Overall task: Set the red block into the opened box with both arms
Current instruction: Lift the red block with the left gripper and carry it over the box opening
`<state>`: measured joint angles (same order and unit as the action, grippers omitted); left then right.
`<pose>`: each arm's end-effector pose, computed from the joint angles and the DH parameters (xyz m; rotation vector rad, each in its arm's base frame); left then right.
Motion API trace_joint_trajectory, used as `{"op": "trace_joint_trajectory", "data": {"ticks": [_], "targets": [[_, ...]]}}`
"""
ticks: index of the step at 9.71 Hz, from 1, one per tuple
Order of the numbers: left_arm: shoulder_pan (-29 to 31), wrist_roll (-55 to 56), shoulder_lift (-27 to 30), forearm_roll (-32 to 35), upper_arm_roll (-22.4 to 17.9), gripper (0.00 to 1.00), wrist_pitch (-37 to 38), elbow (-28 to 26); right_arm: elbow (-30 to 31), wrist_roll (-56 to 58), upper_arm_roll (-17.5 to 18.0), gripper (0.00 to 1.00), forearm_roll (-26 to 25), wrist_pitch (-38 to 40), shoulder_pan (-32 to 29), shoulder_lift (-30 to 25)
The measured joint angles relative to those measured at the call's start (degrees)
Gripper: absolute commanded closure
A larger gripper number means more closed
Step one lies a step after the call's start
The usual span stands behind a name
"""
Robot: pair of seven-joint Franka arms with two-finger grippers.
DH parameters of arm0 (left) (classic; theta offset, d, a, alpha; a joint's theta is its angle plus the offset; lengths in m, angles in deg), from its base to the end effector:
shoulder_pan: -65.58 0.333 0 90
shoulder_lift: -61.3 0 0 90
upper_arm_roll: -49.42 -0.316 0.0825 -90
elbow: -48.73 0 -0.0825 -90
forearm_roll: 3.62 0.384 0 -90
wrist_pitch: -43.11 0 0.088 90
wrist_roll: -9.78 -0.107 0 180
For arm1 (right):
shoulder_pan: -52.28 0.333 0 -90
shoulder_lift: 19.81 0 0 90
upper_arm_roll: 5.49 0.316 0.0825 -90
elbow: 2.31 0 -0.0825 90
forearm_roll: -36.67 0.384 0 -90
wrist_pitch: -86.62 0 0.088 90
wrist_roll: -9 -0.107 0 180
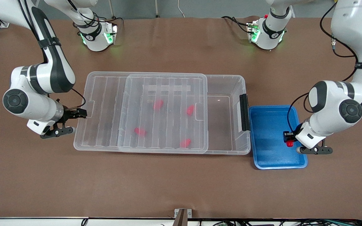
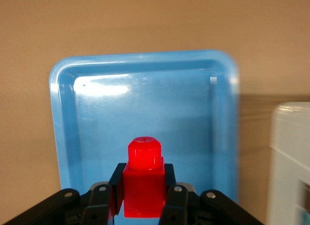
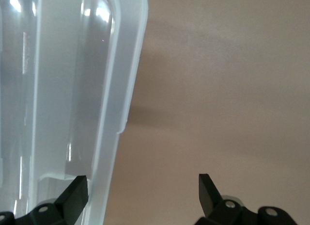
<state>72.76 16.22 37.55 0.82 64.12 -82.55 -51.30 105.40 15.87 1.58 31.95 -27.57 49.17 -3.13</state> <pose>0.6557 -0.0683 0.3477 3.0969 -0.0610 0.0659 0.6001 0.0330 0.3436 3.0778 0.3514 -0.2733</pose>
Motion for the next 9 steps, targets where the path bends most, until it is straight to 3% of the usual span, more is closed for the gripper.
{"op": "trace_joint_trajectory", "data": {"ticks": [2, 5, 9], "targets": [[0.0, 8.2, 3.6, 0.0, 5.5, 1.0, 4.9, 1.1, 0.0, 2.2, -0.1, 0.0, 0.0, 0.3, -1.8, 0.0], [-1.8, 27.8, 3.2, 0.0, 14.5, 1.0, 5.5, 0.7, -2.3, 2.4, 0.0, 0.0, 0.0, 3.7, -1.9, -0.1], [-10.6, 41.6, 0.2, 5.5, 15.2, 1.0, 2.8, -0.5, -9.6, -3.9, 0.9, 0.0, 0.9, 11.0, -1.2, -1.8]]}}
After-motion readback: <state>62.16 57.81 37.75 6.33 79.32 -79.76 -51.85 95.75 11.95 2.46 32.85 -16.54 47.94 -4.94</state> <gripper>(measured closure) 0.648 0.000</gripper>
